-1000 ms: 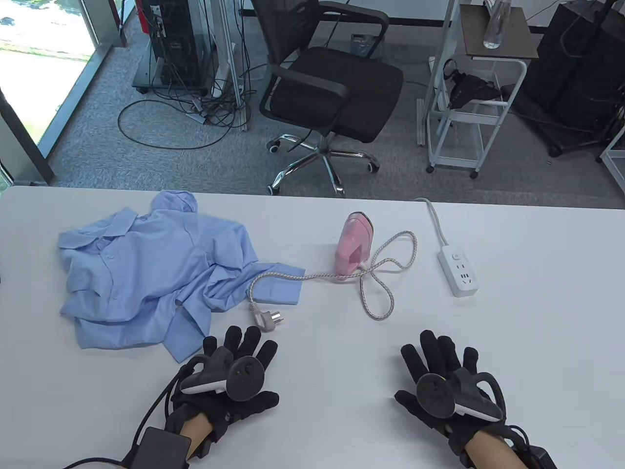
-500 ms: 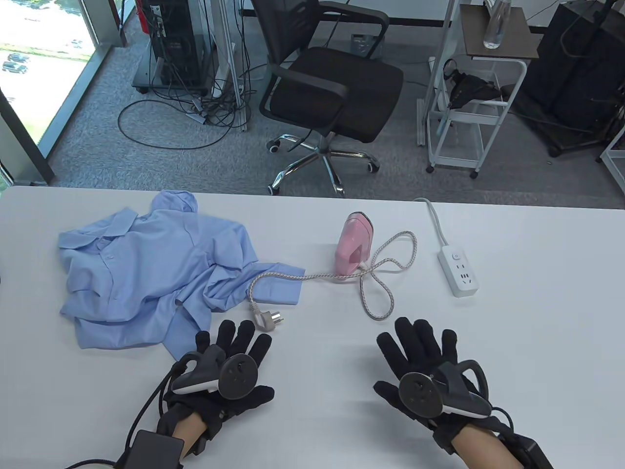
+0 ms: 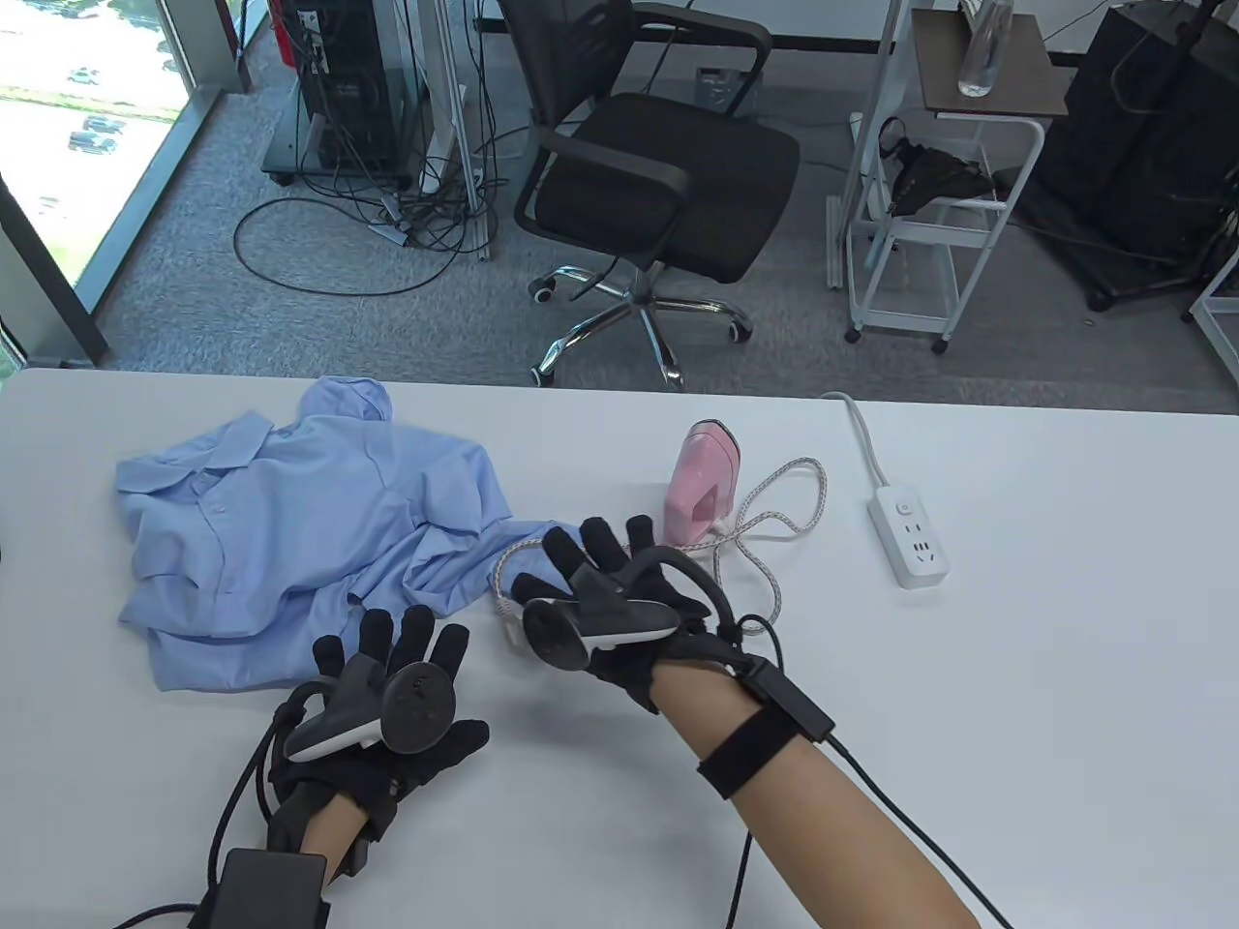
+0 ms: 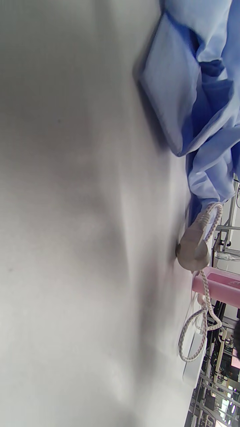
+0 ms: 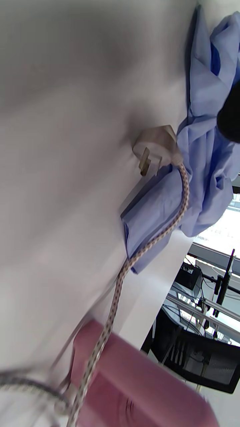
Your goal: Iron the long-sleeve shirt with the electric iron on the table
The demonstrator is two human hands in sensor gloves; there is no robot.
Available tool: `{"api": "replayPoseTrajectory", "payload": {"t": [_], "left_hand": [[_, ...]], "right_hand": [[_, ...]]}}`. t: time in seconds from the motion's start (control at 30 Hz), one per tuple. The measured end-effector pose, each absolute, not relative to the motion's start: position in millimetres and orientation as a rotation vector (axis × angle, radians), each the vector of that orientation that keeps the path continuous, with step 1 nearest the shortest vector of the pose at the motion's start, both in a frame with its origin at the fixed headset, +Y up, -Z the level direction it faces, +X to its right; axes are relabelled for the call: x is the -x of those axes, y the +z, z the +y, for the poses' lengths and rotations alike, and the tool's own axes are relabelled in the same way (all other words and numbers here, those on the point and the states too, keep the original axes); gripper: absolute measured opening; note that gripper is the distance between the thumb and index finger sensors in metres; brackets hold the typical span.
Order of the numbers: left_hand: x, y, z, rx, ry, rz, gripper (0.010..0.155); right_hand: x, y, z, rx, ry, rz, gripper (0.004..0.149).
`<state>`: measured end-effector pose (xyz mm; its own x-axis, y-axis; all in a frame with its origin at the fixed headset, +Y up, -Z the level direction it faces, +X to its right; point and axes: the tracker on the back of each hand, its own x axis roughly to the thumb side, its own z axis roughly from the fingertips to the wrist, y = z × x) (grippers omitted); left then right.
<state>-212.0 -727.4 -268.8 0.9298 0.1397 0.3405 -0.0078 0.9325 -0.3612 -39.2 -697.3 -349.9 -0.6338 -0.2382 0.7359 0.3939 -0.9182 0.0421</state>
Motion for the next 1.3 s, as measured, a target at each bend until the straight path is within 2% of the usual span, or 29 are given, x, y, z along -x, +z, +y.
{"api": "replayPoseTrajectory", "payload": {"t": [0.13, 0.23, 0.37, 0.47, 0.63, 0.8, 0.93, 1.0, 1.17, 1.3], "left_hand": [[213, -271, -728, 0.368, 0.085, -0.367, 0.100], [212, -270, -728, 0.371, 0.084, -0.370, 0.100], [210, -270, -729, 0.374, 0.082, -0.383, 0.100], [207, -268, -730, 0.383, 0.078, -0.393, 0.100], [203, -267, -732, 0.398, 0.071, -0.399, 0.100], [203, -266, -732, 0.411, 0.067, -0.397, 0.100], [203, -265, -731, 0.424, 0.065, -0.393, 0.100], [203, -265, -732, 0.430, 0.067, -0.393, 0.100], [202, -265, -732, 0.435, 0.067, -0.398, 0.100], [201, -265, -732, 0.435, 0.062, -0.406, 0.100]], "right_hand": [[65, -343, -728, 1.114, -2.354, -0.234, 0.061], [65, -342, -745, 1.071, -2.266, -0.194, 0.061], [59, -340, -754, 1.043, -2.291, -0.203, 0.061], [56, -335, -755, 1.008, -2.232, -0.189, 0.064], [52, -335, -746, 0.897, -2.243, -0.292, 0.070], [49, -327, -741, 0.894, -2.205, -0.242, 0.073], [49, -323, -739, 0.937, -2.106, -0.169, 0.071], [48, -324, -737, 0.927, -2.119, -0.202, 0.068], [37, -337, -736, 0.940, -2.328, -0.323, 0.073], [29, -324, -732, 1.115, -2.526, -0.396, 0.079]]}}
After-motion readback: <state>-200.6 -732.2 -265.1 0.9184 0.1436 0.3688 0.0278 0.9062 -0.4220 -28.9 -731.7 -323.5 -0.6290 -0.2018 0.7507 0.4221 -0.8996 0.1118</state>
